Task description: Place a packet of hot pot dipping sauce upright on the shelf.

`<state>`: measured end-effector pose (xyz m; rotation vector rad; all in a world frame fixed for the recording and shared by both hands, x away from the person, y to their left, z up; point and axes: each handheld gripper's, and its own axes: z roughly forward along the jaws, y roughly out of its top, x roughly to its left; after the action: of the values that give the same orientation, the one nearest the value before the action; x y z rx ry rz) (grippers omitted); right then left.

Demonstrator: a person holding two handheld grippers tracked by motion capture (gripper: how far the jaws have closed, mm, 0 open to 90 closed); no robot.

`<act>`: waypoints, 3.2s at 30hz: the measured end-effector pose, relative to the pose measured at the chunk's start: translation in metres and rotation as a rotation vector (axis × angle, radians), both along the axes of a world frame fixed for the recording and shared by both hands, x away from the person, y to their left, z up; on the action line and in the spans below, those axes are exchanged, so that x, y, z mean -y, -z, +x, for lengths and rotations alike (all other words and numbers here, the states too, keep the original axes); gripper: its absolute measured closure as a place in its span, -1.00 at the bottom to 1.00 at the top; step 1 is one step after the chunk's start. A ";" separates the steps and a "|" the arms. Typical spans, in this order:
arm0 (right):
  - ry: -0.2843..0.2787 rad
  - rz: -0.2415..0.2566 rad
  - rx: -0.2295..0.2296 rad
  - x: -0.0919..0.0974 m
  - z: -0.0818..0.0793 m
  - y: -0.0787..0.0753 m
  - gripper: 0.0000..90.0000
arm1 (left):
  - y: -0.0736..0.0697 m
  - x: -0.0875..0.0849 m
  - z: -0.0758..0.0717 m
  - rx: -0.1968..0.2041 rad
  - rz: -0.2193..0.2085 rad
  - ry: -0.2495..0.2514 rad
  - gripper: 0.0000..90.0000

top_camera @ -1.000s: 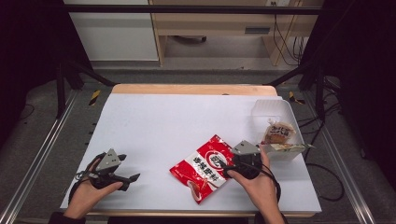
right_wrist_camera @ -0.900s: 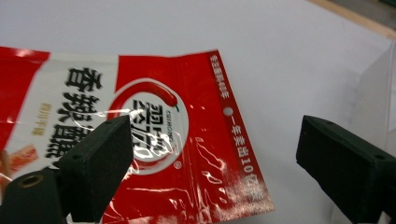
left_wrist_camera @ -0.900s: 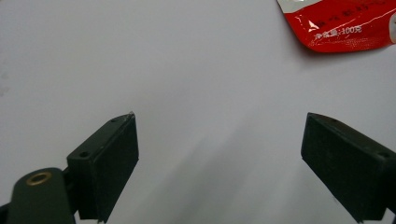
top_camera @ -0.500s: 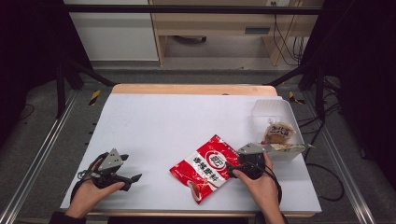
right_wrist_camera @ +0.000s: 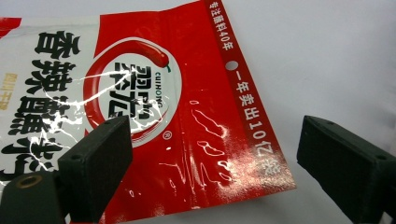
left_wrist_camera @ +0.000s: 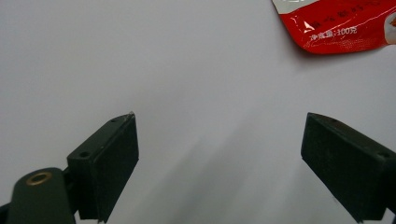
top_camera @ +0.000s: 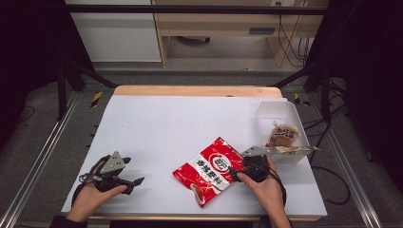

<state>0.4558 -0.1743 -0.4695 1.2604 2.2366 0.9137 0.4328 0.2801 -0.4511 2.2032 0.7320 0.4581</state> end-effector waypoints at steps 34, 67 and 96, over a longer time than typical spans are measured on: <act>-0.075 0.032 -0.010 -0.011 -0.011 -0.006 0.10 | 0.001 0.000 0.001 0.000 0.012 0.002 -0.74; -0.351 -0.083 0.308 -0.092 0.053 -0.080 1.00 | -0.014 0.001 0.007 0.012 -0.018 -0.006 -0.72; -0.515 -0.047 0.399 -0.118 0.036 -0.121 1.00 | -0.069 0.031 0.048 0.045 0.008 0.048 -0.67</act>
<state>0.4918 -0.0563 -0.3484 0.4199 2.2571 1.1612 0.4810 0.2494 -0.3822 2.2059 0.6535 0.4854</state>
